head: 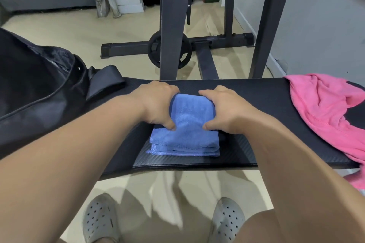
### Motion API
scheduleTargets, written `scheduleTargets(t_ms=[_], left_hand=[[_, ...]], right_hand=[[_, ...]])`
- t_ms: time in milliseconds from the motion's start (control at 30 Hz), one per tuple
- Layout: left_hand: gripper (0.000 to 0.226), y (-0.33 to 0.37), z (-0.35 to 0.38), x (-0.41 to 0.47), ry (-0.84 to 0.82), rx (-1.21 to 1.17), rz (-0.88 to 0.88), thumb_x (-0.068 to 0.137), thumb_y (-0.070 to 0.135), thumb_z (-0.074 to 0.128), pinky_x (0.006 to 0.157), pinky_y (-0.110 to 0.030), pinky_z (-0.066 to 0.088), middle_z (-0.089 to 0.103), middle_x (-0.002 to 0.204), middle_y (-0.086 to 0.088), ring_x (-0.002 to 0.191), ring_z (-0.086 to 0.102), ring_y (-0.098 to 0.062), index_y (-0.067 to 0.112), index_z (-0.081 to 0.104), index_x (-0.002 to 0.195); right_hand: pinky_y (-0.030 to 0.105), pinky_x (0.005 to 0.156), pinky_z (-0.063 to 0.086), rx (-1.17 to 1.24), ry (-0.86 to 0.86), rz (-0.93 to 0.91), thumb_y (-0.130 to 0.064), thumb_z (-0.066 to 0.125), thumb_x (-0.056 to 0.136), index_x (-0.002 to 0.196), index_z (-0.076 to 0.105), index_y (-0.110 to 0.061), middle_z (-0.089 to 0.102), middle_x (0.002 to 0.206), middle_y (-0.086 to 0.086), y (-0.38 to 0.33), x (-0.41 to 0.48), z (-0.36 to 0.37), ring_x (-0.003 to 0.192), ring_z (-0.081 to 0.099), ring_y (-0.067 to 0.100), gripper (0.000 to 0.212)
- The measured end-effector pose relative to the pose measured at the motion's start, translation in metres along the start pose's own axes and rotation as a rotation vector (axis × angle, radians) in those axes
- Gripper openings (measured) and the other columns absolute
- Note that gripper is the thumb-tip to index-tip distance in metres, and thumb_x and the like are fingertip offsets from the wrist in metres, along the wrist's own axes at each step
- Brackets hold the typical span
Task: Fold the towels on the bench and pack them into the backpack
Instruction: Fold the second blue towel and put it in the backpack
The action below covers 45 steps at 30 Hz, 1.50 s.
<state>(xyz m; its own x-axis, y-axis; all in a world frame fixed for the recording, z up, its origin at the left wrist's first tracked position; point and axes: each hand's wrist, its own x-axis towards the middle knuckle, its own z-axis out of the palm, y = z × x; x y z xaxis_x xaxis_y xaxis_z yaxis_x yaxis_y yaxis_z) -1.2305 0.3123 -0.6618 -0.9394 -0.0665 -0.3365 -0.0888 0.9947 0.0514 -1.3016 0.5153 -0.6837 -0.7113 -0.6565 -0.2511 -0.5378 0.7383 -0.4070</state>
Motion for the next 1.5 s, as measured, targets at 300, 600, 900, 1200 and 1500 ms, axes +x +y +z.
scheduleTargets(t_ms=[300,600,900,1200,1500], left_hand=[[0.032,0.007,0.033,-0.026,0.695,0.167,0.129,0.060,0.014,0.070,0.059,-0.035,0.028,0.050,0.076,-0.006,0.066,0.049,-0.032,0.016,0.044,0.078],[0.089,0.012,0.089,-0.080,0.303,-0.016,0.116,0.087,0.078,0.021,0.123,-0.056,0.009,-0.009,0.168,0.005,0.156,-0.005,-0.021,0.032,0.002,0.161],[0.097,0.022,0.105,-0.079,0.226,-0.137,0.033,0.077,0.083,0.012,0.123,-0.056,0.000,-0.034,0.160,0.014,0.148,-0.031,-0.013,0.037,-0.014,0.158],[0.061,0.008,0.089,-0.063,0.252,-0.704,0.025,0.099,0.059,0.010,0.125,-0.039,-0.004,0.012,0.158,0.033,0.150,-0.001,0.006,0.041,0.034,0.152],[0.077,0.004,0.053,-0.060,0.277,-0.623,-0.161,0.068,0.052,0.086,0.101,-0.033,0.045,0.061,0.114,0.015,0.112,0.057,-0.011,0.033,0.056,0.137]], right_hand=[[0.034,0.071,0.036,-0.211,0.427,-0.208,0.000,0.058,0.076,0.095,0.049,-0.022,0.047,0.100,-0.003,-0.018,-0.009,0.010,0.090,0.042,0.021,0.031],[0.035,0.116,0.032,-0.078,0.233,-0.288,-0.059,0.053,0.090,0.107,0.074,-0.021,0.061,0.142,-0.004,-0.008,-0.054,0.026,0.146,0.038,0.017,0.046],[0.054,0.124,0.004,-0.151,0.312,-0.200,-0.029,0.046,0.093,0.146,0.043,-0.027,0.038,0.155,0.000,-0.035,-0.053,0.053,0.154,0.014,0.026,0.053],[0.049,0.125,-0.004,0.077,0.120,-0.064,-0.044,0.026,0.108,0.160,0.011,-0.042,0.004,0.169,-0.008,-0.024,-0.037,0.066,0.155,-0.013,0.020,0.054],[0.039,0.113,0.034,-0.021,0.104,-0.020,-0.050,0.069,0.088,0.160,0.020,-0.029,0.045,0.146,-0.003,-0.022,-0.037,0.029,0.139,0.034,0.025,0.090]])
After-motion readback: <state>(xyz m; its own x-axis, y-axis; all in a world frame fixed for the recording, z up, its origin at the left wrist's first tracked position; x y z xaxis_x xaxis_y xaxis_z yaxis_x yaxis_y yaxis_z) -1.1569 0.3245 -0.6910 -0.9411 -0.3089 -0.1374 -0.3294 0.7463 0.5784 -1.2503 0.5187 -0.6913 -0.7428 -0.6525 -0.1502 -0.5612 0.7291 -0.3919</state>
